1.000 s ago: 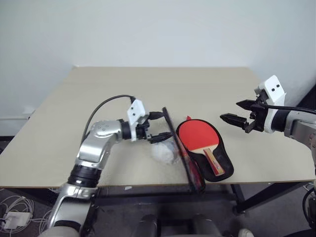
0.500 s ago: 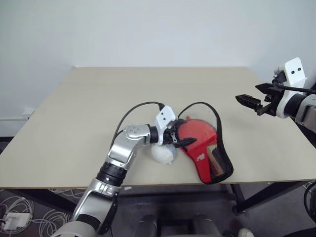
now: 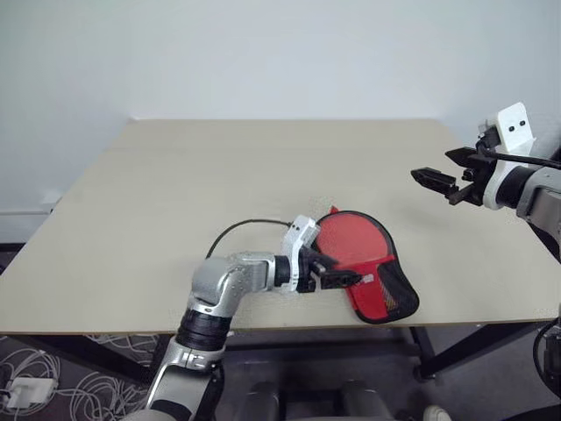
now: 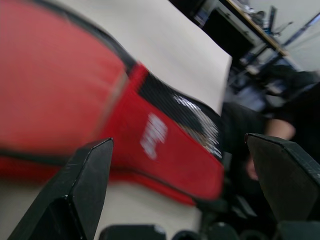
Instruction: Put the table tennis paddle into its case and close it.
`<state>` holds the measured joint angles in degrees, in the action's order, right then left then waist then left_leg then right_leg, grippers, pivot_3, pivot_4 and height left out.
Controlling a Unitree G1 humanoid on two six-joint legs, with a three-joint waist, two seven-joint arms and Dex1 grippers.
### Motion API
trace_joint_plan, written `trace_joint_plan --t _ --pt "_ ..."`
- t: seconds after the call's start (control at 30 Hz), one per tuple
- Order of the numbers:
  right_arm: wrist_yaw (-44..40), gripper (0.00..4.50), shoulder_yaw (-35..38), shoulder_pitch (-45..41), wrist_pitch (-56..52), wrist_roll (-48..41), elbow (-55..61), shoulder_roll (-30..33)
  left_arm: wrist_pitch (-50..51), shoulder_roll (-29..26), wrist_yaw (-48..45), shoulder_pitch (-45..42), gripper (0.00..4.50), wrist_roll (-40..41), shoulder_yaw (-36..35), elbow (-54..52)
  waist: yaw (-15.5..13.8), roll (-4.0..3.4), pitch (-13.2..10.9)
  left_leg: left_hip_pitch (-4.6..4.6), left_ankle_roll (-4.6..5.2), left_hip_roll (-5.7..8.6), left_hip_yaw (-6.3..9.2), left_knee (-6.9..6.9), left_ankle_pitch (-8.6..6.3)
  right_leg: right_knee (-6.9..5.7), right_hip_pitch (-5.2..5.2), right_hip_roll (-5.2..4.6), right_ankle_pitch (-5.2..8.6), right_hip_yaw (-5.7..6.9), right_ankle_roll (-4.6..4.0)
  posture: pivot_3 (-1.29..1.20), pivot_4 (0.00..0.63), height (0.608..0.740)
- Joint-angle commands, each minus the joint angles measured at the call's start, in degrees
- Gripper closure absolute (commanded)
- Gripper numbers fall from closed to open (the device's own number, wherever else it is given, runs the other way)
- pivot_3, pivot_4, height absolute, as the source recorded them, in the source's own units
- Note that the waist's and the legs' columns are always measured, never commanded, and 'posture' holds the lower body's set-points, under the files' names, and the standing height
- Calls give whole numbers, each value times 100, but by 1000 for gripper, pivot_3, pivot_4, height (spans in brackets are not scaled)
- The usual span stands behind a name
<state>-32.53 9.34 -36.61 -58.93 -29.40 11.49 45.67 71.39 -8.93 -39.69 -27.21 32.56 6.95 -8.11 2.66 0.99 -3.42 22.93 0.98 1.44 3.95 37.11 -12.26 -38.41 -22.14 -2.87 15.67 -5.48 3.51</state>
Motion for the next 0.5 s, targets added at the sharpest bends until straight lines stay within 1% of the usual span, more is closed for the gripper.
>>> trace_joint_plan --t 0.03,0.17,0.4,0.5 --pt "81 67 156 -35 -44 -91 268 -85 847 91 297 97 0 437 -350 -403 1 0 0 -1 0 0 1 0 0 0 3 -1 0 0 0 0 0 734" --pt "142 67 150 16 -74 -85 326 -179 1470 208 556 200 0 638 -548 -526 2 0 0 -3 0 1 1 -1 0 1 3 0 0 0 0 0 0 734" --pt "252 67 182 81 -138 -154 421 -307 2057 356 927 206 0 652 -574 -543 2 0 0 -5 -2 7 0 -3 0 1 3 1 0 0 -2 0 0 734" --pt "296 67 198 85 -153 -161 437 -343 2098 425 1074 211 0 605 -541 -449 1 0 0 -5 -2 9 -1 -3 0 2 3 1 0 0 -2 0 0 734"
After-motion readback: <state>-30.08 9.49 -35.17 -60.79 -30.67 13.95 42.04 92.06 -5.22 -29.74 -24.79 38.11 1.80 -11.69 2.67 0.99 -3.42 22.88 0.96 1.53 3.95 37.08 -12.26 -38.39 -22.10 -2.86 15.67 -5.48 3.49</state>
